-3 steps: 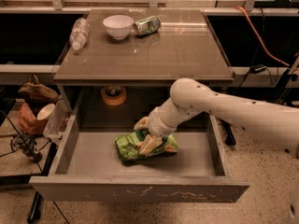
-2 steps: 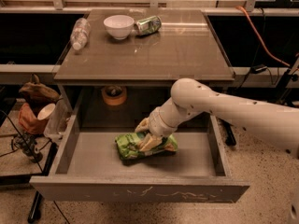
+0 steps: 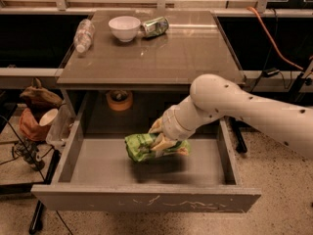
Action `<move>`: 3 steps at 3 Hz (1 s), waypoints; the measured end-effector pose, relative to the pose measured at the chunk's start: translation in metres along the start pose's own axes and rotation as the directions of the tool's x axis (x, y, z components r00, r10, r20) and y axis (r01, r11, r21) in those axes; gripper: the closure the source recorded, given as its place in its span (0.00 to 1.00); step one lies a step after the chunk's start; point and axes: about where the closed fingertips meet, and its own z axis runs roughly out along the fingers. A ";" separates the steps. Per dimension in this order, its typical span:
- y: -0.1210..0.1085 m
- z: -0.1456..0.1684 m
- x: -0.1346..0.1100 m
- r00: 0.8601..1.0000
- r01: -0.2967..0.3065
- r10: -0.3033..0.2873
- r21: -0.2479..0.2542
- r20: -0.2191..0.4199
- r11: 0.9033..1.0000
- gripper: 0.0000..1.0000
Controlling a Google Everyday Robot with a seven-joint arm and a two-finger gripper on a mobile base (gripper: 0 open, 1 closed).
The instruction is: Pick green rice chip bag from top drawer and place on counter
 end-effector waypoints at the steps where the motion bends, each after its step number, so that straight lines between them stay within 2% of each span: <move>1: -0.022 -0.066 -0.046 0.990 0.106 -0.097 0.089 -0.107 0.990 1.00; 2: -0.064 -0.107 -0.093 0.947 0.267 -0.234 0.137 -0.219 0.954 1.00; 3: -0.116 -0.121 -0.125 0.889 0.401 -0.337 0.169 -0.310 0.900 1.00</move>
Offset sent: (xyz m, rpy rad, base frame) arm 0.0635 0.0611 0.2445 -0.3016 -0.5379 0.1723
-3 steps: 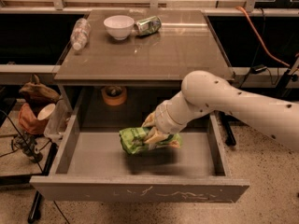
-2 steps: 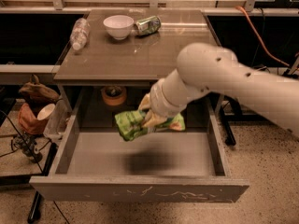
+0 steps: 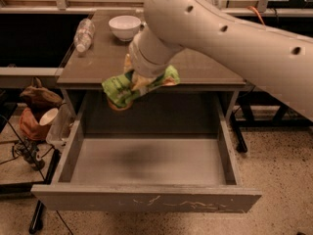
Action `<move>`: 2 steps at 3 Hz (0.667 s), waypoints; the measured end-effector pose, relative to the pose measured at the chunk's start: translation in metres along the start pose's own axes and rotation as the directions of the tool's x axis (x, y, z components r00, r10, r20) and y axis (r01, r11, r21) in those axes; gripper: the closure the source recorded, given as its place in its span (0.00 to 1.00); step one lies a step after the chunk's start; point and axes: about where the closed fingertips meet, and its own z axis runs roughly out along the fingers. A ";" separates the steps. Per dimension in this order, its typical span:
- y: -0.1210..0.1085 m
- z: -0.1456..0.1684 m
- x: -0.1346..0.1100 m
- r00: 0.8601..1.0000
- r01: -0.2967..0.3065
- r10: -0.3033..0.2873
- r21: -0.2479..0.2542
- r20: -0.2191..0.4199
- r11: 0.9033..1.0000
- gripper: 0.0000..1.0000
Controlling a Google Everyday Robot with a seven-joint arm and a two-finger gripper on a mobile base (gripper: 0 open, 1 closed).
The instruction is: Pick green rice chip bag from top drawer and place on counter
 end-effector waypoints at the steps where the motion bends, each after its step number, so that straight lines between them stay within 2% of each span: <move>1: -0.048 0.009 0.024 0.997 0.019 -0.014 0.063 -0.078 0.998 1.00; 2: -0.077 0.023 0.071 0.988 -0.067 0.081 0.111 -0.128 0.992 1.00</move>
Offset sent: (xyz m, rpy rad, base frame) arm 0.1700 -0.0565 0.0089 0.0242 -0.1189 -0.3065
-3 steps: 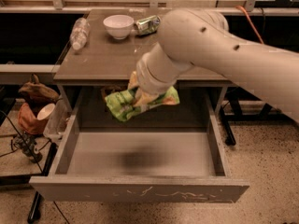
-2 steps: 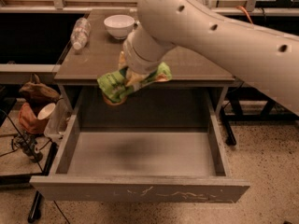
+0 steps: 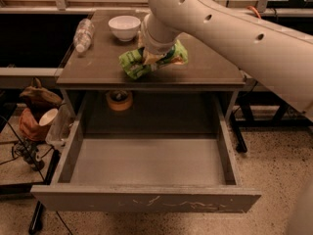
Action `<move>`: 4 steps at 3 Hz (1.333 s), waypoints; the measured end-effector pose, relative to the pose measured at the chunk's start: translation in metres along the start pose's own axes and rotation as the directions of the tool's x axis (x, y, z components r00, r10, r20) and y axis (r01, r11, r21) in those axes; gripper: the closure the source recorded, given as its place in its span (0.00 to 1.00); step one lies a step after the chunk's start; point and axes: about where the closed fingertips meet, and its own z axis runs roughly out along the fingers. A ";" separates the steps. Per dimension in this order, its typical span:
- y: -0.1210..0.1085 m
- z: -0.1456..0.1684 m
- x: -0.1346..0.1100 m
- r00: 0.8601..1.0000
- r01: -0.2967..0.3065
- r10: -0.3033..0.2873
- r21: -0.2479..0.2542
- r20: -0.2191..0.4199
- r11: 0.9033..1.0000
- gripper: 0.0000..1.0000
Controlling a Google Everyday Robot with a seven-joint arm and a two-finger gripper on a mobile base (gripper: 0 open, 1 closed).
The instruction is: Pick green rice chip bag from top drawer and place on counter
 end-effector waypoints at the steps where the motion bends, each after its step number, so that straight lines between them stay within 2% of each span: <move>1: 0.000 0.035 0.034 0.995 -0.095 0.095 -0.045 0.001 0.994 1.00; 2: -0.001 0.038 0.037 0.995 -0.104 0.104 -0.050 0.003 0.993 0.82; 4: -0.001 0.038 0.037 0.995 -0.104 0.104 -0.050 0.003 0.993 0.36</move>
Offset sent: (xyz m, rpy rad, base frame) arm 0.0309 -0.0178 -0.0255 0.0322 0.0615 -0.0598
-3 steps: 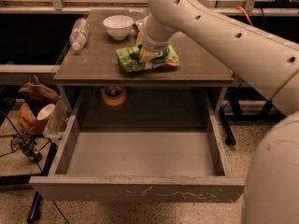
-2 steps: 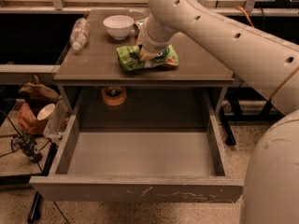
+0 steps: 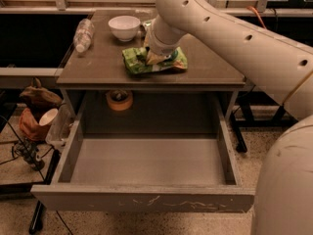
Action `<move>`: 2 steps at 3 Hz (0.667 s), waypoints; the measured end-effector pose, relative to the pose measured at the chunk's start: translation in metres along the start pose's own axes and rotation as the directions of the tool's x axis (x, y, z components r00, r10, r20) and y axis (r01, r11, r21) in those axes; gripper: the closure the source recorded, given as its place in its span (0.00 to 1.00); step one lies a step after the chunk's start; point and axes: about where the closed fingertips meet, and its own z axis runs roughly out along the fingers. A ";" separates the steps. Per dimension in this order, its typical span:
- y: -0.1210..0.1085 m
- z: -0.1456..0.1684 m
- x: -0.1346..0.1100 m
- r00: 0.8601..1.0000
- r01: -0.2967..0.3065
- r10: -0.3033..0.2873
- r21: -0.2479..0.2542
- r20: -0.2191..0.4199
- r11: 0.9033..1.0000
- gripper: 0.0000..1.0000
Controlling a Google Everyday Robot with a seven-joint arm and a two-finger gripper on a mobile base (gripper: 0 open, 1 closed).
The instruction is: Pick green rice chip bag from top drawer and place on counter
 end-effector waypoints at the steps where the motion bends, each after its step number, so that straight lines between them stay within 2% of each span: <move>1: 0.000 0.000 0.000 1.000 0.000 0.000 0.000 0.000 1.000 0.13; 2: 0.000 0.000 0.000 1.000 0.000 0.000 0.000 0.000 1.000 0.00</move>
Offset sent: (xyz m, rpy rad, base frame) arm 0.0000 0.0000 0.0000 0.0000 0.0001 0.0000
